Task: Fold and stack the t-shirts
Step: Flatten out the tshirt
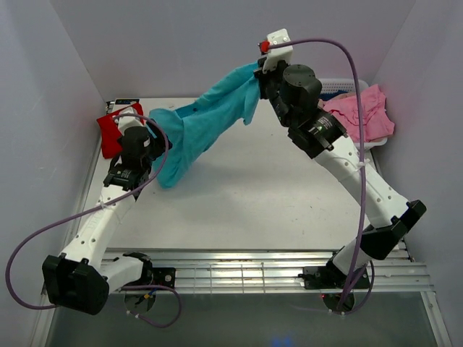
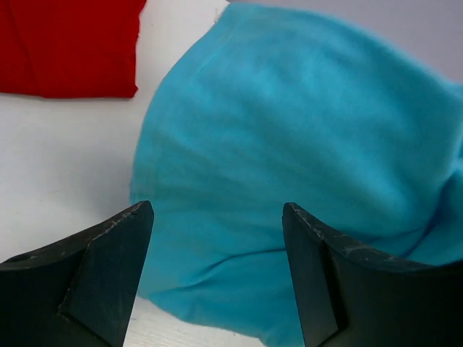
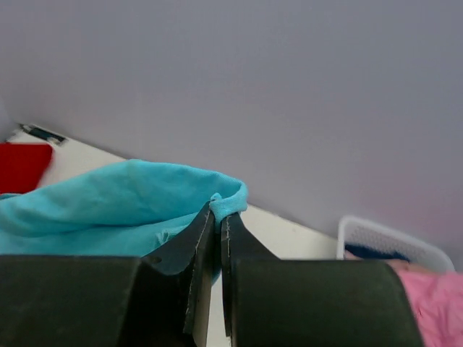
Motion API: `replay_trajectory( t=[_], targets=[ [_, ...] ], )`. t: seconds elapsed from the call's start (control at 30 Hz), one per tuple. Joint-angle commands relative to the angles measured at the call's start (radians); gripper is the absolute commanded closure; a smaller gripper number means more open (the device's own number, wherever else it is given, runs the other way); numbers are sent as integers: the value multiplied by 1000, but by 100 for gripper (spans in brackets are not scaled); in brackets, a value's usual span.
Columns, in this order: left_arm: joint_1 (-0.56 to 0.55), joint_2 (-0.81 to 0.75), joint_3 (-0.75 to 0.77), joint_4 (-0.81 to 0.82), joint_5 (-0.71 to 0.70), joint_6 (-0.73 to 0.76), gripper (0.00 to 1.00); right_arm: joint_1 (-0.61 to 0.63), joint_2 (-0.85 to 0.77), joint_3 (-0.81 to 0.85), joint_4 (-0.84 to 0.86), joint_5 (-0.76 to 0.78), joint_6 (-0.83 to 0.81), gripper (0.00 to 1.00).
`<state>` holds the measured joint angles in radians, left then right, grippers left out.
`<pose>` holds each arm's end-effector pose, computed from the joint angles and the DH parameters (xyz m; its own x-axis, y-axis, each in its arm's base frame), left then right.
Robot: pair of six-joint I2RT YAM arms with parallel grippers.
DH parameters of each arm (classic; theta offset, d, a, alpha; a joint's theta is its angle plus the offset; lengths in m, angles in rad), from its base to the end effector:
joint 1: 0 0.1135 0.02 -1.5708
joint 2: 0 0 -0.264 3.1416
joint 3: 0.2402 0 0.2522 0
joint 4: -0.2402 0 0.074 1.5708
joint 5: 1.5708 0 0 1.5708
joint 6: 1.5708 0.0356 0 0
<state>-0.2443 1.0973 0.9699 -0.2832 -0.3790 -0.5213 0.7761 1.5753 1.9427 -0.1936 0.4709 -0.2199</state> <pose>0.2442 -0.0473 0.3341 -0.2838 -0.4061 -0.8686 -0.2834 0.9010 -0.3285 0.2485 0.2213 0.5398 0.1870 -0.0888 -0.9783 -0.2711 0.9526 -0.1383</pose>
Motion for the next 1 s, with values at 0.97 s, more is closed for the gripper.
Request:
replay_trajectory(
  t=[0.97],
  targets=[
    [-205,380,18,-17,229,58,24,-239,-115,-708,-372,528,464,92]
  ],
)
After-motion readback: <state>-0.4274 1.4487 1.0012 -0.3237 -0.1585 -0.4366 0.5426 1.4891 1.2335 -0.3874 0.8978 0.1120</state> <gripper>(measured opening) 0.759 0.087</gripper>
